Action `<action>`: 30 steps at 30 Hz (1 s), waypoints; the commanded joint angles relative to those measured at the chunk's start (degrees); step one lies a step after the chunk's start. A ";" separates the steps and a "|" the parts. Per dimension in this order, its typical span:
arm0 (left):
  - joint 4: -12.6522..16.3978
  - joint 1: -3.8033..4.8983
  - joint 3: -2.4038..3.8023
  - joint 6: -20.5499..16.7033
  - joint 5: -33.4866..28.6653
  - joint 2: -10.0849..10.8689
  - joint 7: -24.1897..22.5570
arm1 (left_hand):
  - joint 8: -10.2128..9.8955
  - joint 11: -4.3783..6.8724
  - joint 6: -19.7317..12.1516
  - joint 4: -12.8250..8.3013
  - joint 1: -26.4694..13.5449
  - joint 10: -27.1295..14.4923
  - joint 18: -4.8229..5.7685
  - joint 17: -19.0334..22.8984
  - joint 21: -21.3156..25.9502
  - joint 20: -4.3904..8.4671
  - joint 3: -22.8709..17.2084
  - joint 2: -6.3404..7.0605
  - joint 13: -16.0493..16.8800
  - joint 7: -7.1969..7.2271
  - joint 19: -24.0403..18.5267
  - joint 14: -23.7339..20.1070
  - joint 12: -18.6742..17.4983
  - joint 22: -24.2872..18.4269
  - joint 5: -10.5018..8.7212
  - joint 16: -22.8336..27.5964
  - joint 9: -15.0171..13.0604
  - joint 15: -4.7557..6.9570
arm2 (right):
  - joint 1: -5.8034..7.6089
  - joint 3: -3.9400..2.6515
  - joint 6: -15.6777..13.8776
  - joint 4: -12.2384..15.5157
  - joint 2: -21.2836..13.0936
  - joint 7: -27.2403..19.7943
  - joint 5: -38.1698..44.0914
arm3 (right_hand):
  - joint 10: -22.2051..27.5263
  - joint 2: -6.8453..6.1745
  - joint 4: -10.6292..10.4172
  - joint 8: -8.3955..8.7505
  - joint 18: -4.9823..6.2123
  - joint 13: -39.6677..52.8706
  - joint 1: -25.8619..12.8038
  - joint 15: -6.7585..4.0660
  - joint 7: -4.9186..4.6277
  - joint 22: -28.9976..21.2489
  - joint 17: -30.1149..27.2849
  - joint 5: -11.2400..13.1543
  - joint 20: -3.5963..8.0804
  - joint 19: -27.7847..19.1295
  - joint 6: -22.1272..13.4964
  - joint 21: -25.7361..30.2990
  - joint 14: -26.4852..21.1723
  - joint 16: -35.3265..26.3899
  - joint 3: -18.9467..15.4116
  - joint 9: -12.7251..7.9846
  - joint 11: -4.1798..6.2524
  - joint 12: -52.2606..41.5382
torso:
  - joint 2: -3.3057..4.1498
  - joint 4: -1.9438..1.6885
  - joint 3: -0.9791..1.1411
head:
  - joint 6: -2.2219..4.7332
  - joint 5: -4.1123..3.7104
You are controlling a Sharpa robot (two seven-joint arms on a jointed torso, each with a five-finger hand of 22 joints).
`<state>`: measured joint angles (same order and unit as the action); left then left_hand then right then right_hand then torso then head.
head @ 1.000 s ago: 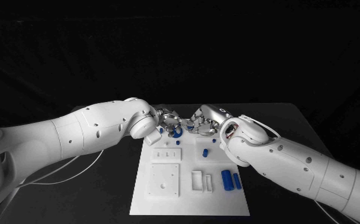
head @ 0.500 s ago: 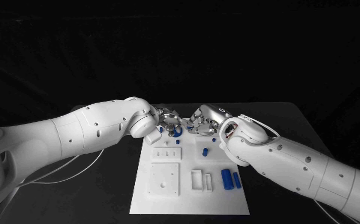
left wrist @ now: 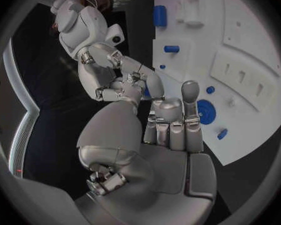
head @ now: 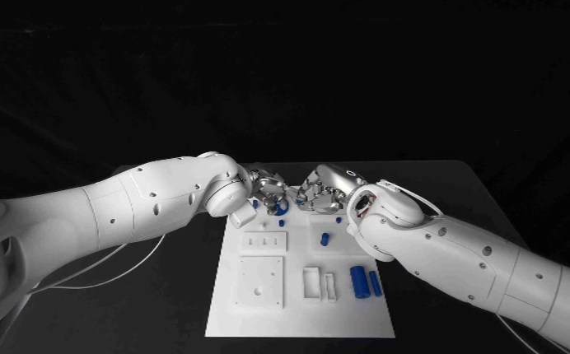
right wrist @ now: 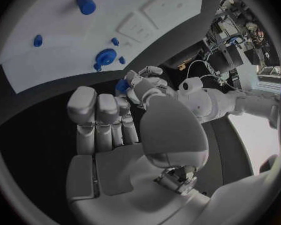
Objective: Assemble the parts on the task board
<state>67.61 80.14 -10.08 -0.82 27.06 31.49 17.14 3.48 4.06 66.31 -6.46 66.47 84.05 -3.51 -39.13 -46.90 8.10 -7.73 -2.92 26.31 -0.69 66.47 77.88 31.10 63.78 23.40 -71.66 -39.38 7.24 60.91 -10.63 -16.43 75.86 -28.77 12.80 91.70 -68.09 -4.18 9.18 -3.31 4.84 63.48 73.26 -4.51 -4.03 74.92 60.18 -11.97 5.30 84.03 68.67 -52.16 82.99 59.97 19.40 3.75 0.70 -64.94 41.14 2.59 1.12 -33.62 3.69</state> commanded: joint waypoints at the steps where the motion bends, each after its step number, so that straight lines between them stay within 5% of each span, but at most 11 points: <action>1: 0.02 -0.12 -0.03 0.51 -0.93 -0.15 -0.78 | 0.35 0.18 0.33 -0.67 0.29 0.64 0.67 -0.25 0.20 0.09 -1.14 -1.03 -0.14 0.39 0.51 -0.19 -0.42 0.18 0.91 -0.32 -0.84 -0.07 | 0.09 -0.09 0.03 -0.01 0.18 -0.41 0.50 | 0.24 0.18 -0.03 -0.26 -0.49 -0.11 -0.35 -0.24 -0.18 6.55 -0.12 0.23 0.51 1.46 -0.09 0.33 -0.06 -0.30 0.18 0.02 0.22 0.31 | 0.00 -0.02 0.01 | -0.06 -0.03; 9: 0.09 -0.13 -0.04 -0.39 -1.66 -0.10 -1.52 | 0.36 0.25 1.66 -3.12 -1.10 1.64 0.73 -1.72 0.59 0.26 -4.64 -1.36 -0.45 0.60 0.85 0.29 -1.05 0.97 4.38 -0.85 -4.81 0.08 | 0.09 -0.08 -0.47 -0.40 0.13 -0.55 0.16 | 0.79 -0.91 -1.26 -0.24 -0.38 -0.96 -1.31 -0.03 -0.58 6.44 -0.43 -0.36 0.32 1.44 -2.12 0.78 -0.10 -0.65 -1.27 -0.05 -0.06 1.11 | -0.05 0.03 -0.01 | 0.03 0.06; 18: 0.22 -0.13 -0.05 -2.55 -1.72 0.47 -1.94 | 0.38 0.57 4.03 -4.84 -3.21 2.47 0.84 -4.61 0.95 0.52 -6.70 -0.38 -0.37 1.20 1.58 1.69 -0.36 1.56 9.37 -1.88 -7.42 0.37 | -0.25 -0.08 -3.15 0.25 -1.66 -1.67 -1.04 | 3.27 -2.85 -6.92 -0.34 0.33 -4.40 -0.17 0.79 -2.01 5.50 -2.96 -1.99 -0.52 0.93 -7.67 5.48 -0.69 -3.63 -10.90 -0.11 -1.14 3.95 | -0.10 -0.04 0.02 | 0.20 0.27; 25: 0.82 -0.17 -0.09 -3.82 -0.52 1.49 -1.52 | 0.20 0.70 5.91 -5.73 -4.15 2.61 0.82 -7.50 1.16 0.52 -7.48 0.46 0.21 1.60 2.37 2.84 1.07 2.14 10.93 -2.25 -7.39 0.43 | -1.28 -0.28 -6.35 3.08 -5.83 -2.67 -2.30 | 4.47 -3.36 -9.16 -0.25 0.67 -6.67 1.90 0.98 -2.32 4.96 -4.33 -3.17 -0.77 1.18 -9.17 9.86 -0.91 -5.53 -14.64 -0.16 -1.39 4.90 | -0.05 -0.03 0.01 | 0.09 0.69; 30: 1.63 -0.20 -0.20 -4.65 1.46 2.46 -0.90 | 0.23 0.73 6.87 -6.13 -4.27 2.69 0.72 -9.59 1.36 0.41 -7.53 0.70 0.11 1.77 2.91 3.55 2.06 2.85 11.20 -2.21 -6.49 0.39 | -1.96 -1.23 -7.19 5.07 -9.16 -2.93 -3.03 | 4.59 -3.48 -8.99 -0.26 0.66 -6.94 2.26 0.96 -2.34 5.01 -4.33 -3.89 -0.75 1.24 -9.16 10.03 -0.88 -5.58 -14.52 -0.16 -1.37 5.02 | -0.14 0.22 0.02 | 0.05 1.02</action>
<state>68.87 79.95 -10.29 -3.88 26.74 33.89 16.22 3.58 4.49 68.24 -7.37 62.32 84.06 -3.08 -48.70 -45.78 8.47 -10.39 -2.48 26.47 -2.52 69.15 81.11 33.11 66.62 34.43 -73.62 -45.91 7.55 59.05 -11.77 -21.42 80.48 -37.54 11.08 89.65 -63.87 -7.72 -0.08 -3.54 4.84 56.56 75.00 -3.68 -6.26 74.91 55.88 -15.74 4.89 84.03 59.91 -42.35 82.17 54.58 5.07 3.65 -0.62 -60.23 41.04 2.66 1.13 -33.56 4.54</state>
